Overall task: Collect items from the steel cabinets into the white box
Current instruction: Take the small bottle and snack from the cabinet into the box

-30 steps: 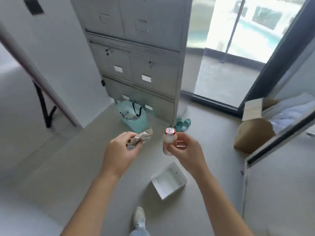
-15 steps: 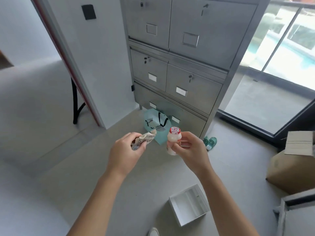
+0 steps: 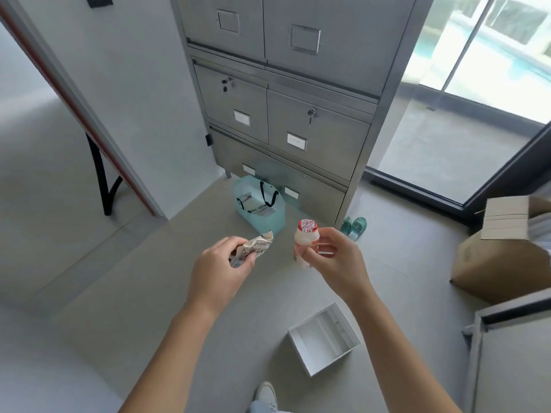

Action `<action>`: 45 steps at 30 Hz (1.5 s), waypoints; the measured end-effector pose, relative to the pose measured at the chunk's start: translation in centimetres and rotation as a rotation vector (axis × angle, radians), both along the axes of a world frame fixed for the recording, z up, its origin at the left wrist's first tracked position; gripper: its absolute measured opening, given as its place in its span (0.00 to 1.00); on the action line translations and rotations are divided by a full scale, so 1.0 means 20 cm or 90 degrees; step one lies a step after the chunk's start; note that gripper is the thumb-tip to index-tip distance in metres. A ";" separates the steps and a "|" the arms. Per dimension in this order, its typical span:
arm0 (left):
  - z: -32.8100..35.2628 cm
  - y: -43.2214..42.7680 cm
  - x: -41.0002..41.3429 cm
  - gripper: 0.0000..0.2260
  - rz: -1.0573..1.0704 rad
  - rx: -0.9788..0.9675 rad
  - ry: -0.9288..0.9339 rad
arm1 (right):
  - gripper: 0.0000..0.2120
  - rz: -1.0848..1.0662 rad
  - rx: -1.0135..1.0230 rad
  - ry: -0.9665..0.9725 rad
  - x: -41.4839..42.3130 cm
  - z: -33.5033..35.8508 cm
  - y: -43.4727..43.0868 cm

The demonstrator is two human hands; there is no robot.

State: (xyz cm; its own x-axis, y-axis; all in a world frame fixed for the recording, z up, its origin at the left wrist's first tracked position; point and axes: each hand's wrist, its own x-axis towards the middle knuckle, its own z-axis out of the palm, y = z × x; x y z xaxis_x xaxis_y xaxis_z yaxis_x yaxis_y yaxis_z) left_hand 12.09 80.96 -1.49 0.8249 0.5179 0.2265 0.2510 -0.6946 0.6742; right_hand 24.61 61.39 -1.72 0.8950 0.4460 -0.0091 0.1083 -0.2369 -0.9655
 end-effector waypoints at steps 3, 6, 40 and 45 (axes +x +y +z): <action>-0.09 -0.16 0.06 0.05 -0.009 -0.026 0.028 | 0.08 -0.010 -0.020 0.031 0.05 -0.08 -0.18; -0.16 -0.30 0.07 0.05 -0.001 -0.053 0.061 | 0.08 -0.009 -0.037 0.066 0.07 -0.17 -0.34; -3.09 -0.69 0.59 0.03 -0.067 -0.161 0.189 | 0.09 -0.117 -0.091 0.229 0.29 -3.18 -0.78; -3.29 -0.62 0.77 0.04 -0.110 -0.183 0.096 | 0.09 -0.069 -0.067 0.131 0.57 -3.34 -0.69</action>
State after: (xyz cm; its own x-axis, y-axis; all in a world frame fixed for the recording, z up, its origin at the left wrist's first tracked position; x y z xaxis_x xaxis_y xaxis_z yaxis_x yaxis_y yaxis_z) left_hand 27.55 68.59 -67.23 0.9187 0.3929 -0.0389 0.2582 -0.5234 0.8121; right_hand 36.08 47.59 -68.53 0.9116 0.3351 -0.2381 -0.1199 -0.3373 -0.9337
